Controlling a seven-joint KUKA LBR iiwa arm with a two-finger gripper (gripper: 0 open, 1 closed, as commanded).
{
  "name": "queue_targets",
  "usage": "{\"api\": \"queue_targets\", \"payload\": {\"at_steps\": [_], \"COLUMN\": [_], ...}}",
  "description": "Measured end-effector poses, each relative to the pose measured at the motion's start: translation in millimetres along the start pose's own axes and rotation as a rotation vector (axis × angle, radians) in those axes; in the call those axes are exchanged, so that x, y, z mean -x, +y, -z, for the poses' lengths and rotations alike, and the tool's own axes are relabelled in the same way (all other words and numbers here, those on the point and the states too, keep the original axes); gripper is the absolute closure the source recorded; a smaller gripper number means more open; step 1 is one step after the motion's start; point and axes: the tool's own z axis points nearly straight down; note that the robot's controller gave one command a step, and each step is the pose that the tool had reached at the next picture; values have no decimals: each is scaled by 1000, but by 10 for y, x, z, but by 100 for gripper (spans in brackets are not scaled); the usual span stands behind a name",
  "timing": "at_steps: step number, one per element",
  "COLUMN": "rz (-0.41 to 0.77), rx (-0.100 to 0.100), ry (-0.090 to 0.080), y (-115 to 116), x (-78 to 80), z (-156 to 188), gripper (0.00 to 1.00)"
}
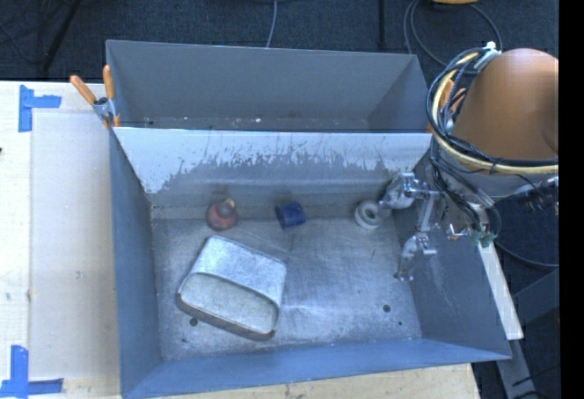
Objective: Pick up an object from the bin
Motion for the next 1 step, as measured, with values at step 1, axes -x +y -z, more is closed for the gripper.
{"api": "queue_targets", "payload": {"at_steps": [1], "rz": [-47], "rx": [2], "ry": [-1], "y": [239], "x": [759], "z": [-871], "gripper": [0]}}
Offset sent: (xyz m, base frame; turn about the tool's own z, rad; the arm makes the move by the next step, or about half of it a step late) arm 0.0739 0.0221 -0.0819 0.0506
